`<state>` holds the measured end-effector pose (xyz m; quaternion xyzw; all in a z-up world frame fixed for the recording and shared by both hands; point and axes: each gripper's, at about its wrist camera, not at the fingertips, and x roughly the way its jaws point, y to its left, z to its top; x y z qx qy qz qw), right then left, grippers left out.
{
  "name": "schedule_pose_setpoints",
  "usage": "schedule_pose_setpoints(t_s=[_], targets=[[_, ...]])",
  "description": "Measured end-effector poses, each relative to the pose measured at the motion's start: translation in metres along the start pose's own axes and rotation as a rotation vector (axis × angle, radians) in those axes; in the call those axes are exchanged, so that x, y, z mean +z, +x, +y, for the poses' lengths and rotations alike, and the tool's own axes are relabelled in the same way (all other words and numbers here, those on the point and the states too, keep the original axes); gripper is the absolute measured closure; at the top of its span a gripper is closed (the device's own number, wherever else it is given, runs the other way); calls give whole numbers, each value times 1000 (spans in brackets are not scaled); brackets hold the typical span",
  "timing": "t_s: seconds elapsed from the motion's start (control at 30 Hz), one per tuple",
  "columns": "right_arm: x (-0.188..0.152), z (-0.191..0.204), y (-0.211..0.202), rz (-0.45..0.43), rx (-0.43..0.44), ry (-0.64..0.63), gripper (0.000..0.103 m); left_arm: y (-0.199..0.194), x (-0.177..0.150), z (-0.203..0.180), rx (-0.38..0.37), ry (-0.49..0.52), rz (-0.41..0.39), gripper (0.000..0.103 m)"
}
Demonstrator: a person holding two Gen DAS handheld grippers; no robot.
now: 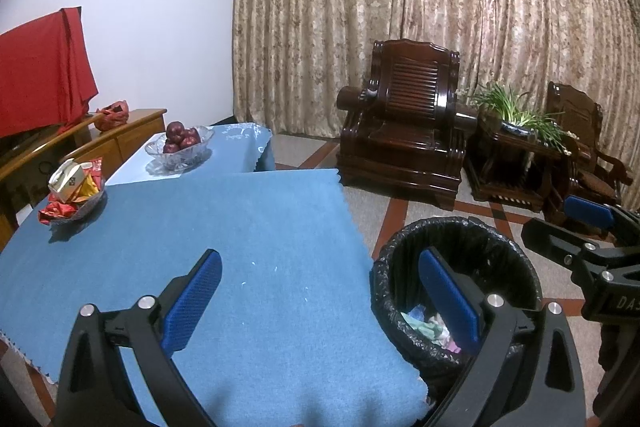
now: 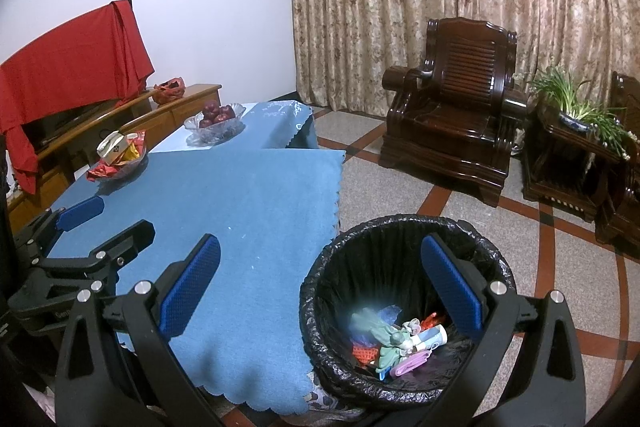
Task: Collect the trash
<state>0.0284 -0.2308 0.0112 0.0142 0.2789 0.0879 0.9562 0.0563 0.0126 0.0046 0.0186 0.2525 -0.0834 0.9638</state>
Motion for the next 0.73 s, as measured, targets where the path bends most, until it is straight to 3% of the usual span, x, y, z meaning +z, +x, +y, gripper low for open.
schedule_pose_setpoints(t_s=[0.73], targets=[[-13,-11,6,11,-2,9,5,6,-8,-2,-1,0,16,6]])
